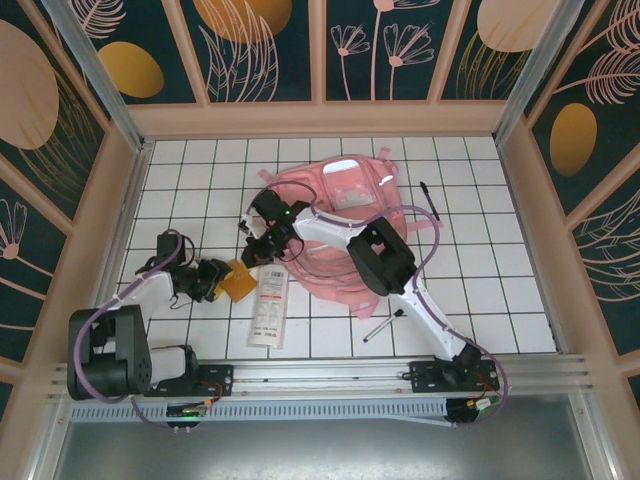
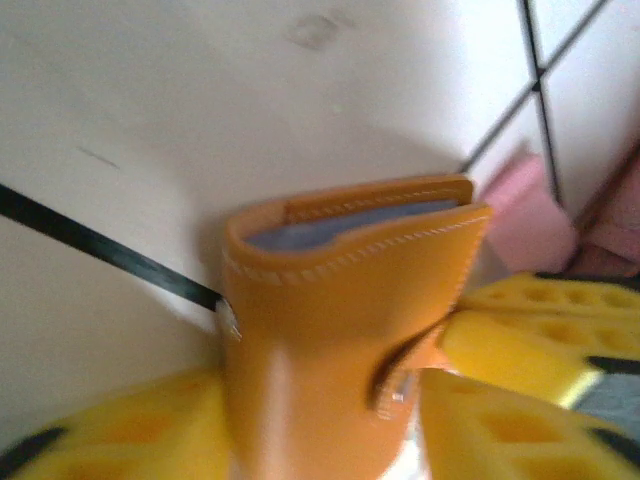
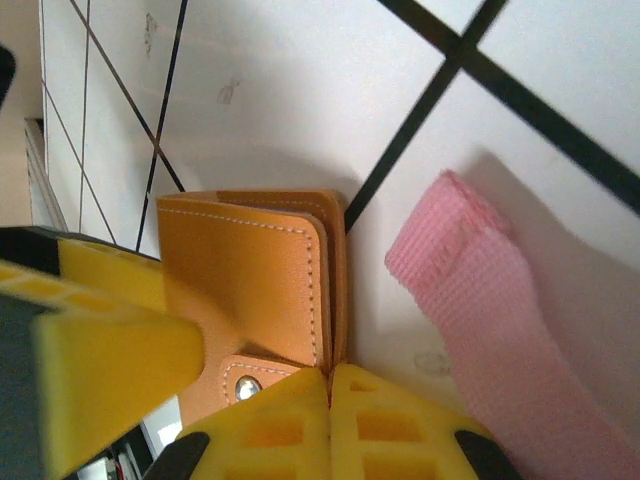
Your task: Pack books, pencil case, and school supplies into a backpack
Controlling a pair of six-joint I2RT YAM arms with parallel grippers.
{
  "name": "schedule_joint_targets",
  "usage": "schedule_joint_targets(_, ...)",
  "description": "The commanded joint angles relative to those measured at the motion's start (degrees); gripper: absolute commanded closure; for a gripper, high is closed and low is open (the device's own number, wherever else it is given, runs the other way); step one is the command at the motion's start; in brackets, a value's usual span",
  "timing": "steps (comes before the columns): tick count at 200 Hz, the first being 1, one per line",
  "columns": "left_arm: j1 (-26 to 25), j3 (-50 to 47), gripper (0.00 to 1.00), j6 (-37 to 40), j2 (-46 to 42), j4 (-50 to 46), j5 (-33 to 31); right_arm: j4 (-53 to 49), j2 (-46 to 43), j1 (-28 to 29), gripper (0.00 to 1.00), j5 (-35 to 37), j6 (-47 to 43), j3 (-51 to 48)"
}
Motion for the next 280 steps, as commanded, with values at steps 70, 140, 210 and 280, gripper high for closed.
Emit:
schedule_joint_targets(70, -9.2, 18.7, 0.22, 13.7, -12.2, -4.7, -15.0, 10.8, -34.7, -12.1, 1.00, 14.8, 11.0, -24.4)
schedule_joint_targets(140, -41.0, 32.1, 0.19, 43.6, 5.1, 6.6, -20.3, 5.8, -58.9, -34.7, 1.00, 24.2, 12.6, -42.0)
schedule_joint_targets(210, -51.3, 37.3, 0.12, 67.8, 21.3, 6.9, -25.5, 2.5, -75.2, -47.7, 1.00, 34.2, 15.6, -50.8)
schedule_joint_targets(280, -51.3, 45.3, 0.08, 72.3, 36.7, 1.1, -32.2, 1.5, -79.3, -48.1, 1.00, 32.3, 16.0, -52.5)
